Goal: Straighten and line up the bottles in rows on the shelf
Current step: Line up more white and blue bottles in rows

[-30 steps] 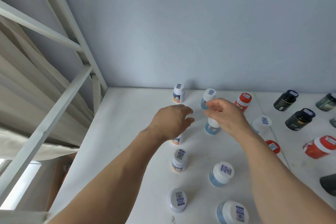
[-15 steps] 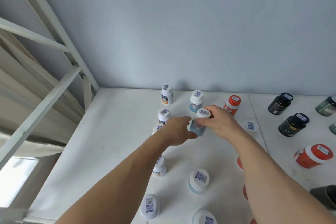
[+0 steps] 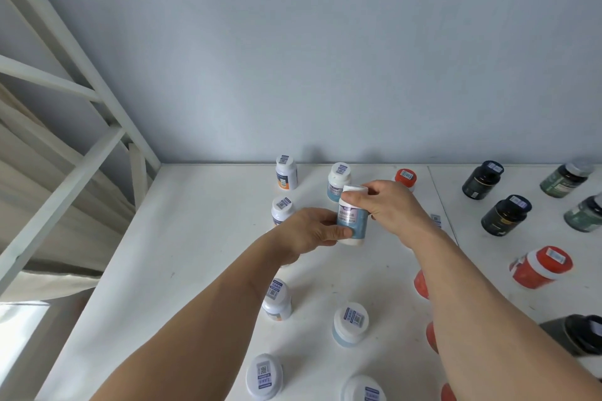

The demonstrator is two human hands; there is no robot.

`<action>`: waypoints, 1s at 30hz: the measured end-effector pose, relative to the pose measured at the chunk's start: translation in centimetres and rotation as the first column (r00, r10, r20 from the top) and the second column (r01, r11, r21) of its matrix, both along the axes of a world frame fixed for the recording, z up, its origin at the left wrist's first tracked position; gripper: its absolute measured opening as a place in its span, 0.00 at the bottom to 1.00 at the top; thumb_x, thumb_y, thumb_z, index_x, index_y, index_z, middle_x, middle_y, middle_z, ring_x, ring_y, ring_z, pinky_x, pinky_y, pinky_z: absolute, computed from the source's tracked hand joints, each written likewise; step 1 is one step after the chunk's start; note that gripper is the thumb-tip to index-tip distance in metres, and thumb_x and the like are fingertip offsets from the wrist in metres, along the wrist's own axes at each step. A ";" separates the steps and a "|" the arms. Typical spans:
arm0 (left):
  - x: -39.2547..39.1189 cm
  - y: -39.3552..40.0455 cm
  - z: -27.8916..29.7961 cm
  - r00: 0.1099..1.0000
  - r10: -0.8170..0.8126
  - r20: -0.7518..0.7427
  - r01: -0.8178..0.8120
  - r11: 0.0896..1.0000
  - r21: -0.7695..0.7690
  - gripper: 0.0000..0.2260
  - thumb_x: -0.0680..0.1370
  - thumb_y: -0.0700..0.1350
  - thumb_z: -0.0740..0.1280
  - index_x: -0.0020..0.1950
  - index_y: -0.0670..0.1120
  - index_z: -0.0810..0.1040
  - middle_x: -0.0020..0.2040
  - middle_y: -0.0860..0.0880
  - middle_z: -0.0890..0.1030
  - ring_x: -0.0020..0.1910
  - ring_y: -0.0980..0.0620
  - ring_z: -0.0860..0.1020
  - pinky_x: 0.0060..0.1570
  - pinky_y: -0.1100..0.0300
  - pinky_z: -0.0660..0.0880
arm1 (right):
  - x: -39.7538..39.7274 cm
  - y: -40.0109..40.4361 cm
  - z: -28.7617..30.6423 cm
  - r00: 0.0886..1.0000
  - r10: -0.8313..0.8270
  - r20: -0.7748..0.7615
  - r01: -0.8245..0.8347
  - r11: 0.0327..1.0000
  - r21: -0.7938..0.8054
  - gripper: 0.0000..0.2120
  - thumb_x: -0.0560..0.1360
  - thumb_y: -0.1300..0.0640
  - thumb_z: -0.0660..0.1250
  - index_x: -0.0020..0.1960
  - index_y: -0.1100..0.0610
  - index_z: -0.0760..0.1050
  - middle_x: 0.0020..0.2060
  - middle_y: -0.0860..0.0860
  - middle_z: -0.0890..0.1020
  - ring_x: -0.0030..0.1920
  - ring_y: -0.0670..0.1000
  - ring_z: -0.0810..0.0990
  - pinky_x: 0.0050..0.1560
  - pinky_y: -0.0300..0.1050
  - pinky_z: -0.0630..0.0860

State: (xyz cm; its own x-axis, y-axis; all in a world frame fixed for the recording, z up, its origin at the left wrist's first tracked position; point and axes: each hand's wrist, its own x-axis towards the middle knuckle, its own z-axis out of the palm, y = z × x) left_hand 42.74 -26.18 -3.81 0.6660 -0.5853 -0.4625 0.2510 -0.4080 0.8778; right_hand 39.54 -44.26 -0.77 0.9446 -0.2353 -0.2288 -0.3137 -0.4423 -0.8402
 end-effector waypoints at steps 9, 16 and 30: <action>0.3 0.0 0.0 0.999 0.025 0.046 -0.026 0.999 0.031 0.18 0.73 0.48 0.75 0.61 0.47 0.81 0.56 0.48 0.84 0.59 0.48 0.79 0.60 0.58 0.76 | 0.3 0.1 -0.1 1.000 0.002 0.004 -0.002 1.000 0.019 0.16 0.71 0.45 0.74 0.53 0.54 0.83 0.44 0.48 0.85 0.45 0.46 0.82 0.46 0.45 0.76; 0.7 -0.8 1.4 0.784 -0.320 0.531 -0.035 0.833 0.553 0.22 0.76 0.54 0.69 0.67 0.46 0.74 0.62 0.47 0.79 0.60 0.48 0.77 0.59 0.53 0.74 | 0.3 0.1 -1.8 0.999 0.046 0.010 -0.046 0.998 0.036 0.16 0.72 0.48 0.75 0.58 0.49 0.80 0.50 0.43 0.84 0.52 0.45 0.81 0.50 0.42 0.76; 2.0 -0.1 2.8 0.685 -0.457 0.568 -0.025 0.764 0.644 0.22 0.79 0.51 0.65 0.71 0.45 0.69 0.68 0.47 0.75 0.66 0.47 0.72 0.63 0.51 0.71 | 0.7 0.9 -4.8 0.992 0.096 -0.083 -0.094 0.995 0.028 0.27 0.70 0.53 0.77 0.67 0.47 0.72 0.57 0.42 0.81 0.58 0.47 0.78 0.58 0.45 0.74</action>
